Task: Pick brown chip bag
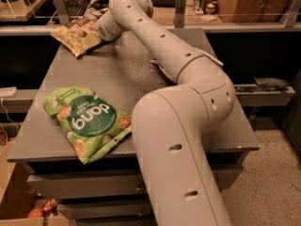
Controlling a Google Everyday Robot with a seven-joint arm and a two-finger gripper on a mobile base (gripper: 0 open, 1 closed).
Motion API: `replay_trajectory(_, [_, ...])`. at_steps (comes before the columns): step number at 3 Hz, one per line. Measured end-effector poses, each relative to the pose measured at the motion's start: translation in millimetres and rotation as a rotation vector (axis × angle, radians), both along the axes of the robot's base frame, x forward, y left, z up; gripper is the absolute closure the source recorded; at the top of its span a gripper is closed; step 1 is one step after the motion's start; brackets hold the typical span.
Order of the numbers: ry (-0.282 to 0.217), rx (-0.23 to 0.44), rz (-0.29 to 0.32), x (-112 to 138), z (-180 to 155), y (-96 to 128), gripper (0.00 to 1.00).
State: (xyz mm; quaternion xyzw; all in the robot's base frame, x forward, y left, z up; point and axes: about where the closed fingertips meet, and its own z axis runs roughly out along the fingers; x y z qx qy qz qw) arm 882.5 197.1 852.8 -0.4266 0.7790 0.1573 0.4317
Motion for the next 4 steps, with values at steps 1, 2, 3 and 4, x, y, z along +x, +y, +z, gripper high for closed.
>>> replay_trajectory(1, [-0.011, -0.001, -0.010, 6.4, -2.3, 6.7, 0.56])
replay_trajectory(2, [-0.022, 0.000, -0.015, 7.2, 0.3, 7.0, 0.78])
replay_trajectory(3, [-0.024, 0.000, -0.015, 7.3, 1.0, 6.6, 1.00])
replay_trajectory(4, [-0.024, 0.000, -0.015, 7.3, 1.0, 6.6, 1.00])
